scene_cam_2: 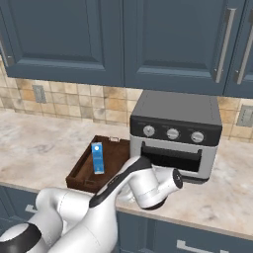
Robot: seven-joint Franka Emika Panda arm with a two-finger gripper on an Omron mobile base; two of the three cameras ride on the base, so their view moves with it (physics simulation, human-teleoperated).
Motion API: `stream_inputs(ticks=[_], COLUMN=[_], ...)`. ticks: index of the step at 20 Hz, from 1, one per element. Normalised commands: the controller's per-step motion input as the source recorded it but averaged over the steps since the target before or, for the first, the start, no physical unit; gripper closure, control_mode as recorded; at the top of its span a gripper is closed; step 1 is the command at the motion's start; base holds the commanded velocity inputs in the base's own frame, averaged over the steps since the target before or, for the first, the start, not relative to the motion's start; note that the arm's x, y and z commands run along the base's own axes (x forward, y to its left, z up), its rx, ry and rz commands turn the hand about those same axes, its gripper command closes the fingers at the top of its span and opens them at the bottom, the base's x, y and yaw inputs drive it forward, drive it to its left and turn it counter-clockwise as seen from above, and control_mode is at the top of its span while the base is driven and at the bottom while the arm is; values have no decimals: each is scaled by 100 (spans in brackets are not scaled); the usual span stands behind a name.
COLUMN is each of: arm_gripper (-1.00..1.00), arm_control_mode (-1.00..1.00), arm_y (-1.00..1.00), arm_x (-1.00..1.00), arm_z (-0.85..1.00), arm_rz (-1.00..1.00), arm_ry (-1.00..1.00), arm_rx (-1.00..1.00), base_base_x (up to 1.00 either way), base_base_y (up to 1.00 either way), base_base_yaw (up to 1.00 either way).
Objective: Take out the milk from the fridge and place it on the tray on the counter. Then take the sugar cube near the tray and place it in the tray.
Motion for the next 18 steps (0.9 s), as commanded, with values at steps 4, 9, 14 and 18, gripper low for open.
stream_inputs(ticks=[4, 9, 14, 18], arm_gripper=[-100, -100, -100, -100], arm_control_mode=[-100, -100, -100, -100], arm_y=[0, 0, 0, 0], arm_x=[13, 11, 1, 13], arm_z=[-38, -29, -19, -17], arm_rz=[0, 0, 0, 0], arm_ry=[1, 13, 24, 9], arm_rx=[6, 10, 11, 4], base_base_x=[0, 0, 0, 0], base_base_y=[0, 0, 0, 0], base_base_yaw=[0, 0, 0, 0])
